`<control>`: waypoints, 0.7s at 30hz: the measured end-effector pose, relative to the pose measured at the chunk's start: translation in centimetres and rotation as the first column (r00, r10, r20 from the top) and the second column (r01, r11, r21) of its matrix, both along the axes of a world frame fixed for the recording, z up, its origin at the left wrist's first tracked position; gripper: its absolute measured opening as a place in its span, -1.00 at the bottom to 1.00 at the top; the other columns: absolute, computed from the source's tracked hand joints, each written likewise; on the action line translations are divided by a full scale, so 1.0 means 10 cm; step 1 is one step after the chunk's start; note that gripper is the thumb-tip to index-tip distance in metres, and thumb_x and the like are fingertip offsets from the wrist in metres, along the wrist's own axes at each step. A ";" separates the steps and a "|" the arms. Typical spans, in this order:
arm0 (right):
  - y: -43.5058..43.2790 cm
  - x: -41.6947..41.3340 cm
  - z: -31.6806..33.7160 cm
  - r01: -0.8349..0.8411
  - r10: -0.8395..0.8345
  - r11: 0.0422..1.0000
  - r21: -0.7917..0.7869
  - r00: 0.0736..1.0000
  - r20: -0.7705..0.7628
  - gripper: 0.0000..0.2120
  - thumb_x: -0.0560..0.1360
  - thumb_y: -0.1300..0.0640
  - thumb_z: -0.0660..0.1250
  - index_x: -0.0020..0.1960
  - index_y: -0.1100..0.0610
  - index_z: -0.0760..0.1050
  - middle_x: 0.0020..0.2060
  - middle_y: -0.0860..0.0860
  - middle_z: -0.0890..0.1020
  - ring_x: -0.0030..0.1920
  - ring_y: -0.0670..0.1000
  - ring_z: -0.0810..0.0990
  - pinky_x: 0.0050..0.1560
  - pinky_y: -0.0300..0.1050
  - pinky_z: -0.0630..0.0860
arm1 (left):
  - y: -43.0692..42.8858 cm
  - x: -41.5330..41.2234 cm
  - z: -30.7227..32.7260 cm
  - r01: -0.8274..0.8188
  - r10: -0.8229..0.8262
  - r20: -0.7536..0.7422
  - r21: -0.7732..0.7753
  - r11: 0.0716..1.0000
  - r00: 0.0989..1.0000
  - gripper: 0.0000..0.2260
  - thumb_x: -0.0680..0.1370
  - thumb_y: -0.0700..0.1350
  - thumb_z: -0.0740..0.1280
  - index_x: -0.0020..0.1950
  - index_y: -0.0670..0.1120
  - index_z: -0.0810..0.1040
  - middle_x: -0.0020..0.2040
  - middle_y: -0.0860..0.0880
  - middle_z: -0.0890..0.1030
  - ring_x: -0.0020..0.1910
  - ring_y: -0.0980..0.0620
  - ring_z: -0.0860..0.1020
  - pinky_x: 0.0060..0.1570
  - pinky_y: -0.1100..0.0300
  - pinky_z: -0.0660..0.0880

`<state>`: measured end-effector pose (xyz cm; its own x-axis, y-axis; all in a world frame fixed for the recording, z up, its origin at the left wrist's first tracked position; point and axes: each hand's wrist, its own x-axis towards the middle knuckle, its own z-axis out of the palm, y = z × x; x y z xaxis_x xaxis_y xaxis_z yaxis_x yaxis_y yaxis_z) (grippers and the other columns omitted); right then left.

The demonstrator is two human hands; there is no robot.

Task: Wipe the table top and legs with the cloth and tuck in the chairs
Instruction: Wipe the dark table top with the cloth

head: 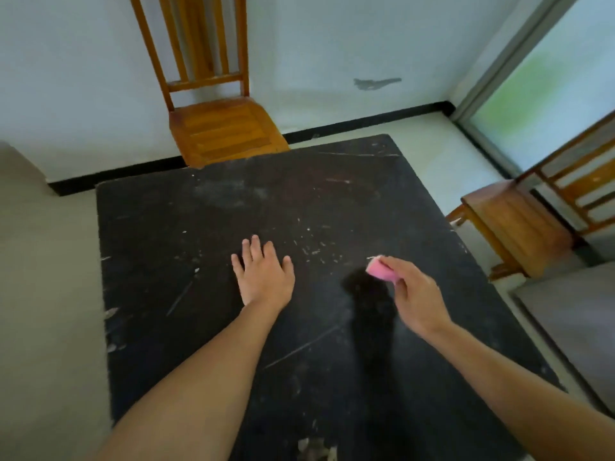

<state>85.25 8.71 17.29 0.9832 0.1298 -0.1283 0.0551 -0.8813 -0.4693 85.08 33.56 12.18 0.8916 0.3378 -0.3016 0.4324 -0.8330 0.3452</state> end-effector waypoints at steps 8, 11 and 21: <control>0.10 -1.82 0.20 0.179 -0.180 0.984 -0.020 0.975 -0.133 -0.59 0.58 0.28 0.24 0.41 0.07 0.41 0.32 0.00 0.52 0.25 0.03 0.55 0.37 -0.01 0.41 | 0.25 -1.43 0.53 0.535 -0.534 -0.097 -0.025 0.845 0.840 -0.66 0.63 0.01 0.12 0.39 -0.06 0.35 0.29 -0.07 0.45 0.24 -0.05 0.45 0.23 0.01 0.41; 0.18 -2.32 0.21 0.199 -0.204 0.979 -0.046 0.963 -0.174 -0.57 0.60 0.25 0.20 0.44 0.02 0.36 0.37 -0.06 0.46 0.27 0.02 0.53 0.35 0.01 0.43 | 0.28 -1.96 0.64 0.583 -0.584 -0.023 -0.036 0.812 0.811 -0.67 0.63 0.00 0.13 0.38 -0.04 0.37 0.27 -0.03 0.47 0.21 0.00 0.47 0.22 0.06 0.42; 0.63 -4.12 -0.03 0.258 -0.255 0.966 0.014 0.961 -0.105 -0.55 0.58 0.30 0.19 0.45 0.09 0.36 0.37 0.02 0.47 0.24 0.07 0.54 0.27 -0.06 0.45 | 0.74 -3.80 0.57 0.535 -0.520 0.157 -0.072 0.842 0.839 -0.68 0.61 -0.02 0.19 0.35 -0.02 0.43 0.23 0.03 0.48 0.16 0.09 0.48 0.18 0.17 0.43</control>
<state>44.09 14.97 16.99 0.9661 -0.1199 -0.2288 -0.2199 -0.8464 -0.4850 47.10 41.00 17.89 0.9578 -0.2231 -0.1815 -0.1155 -0.8763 0.4676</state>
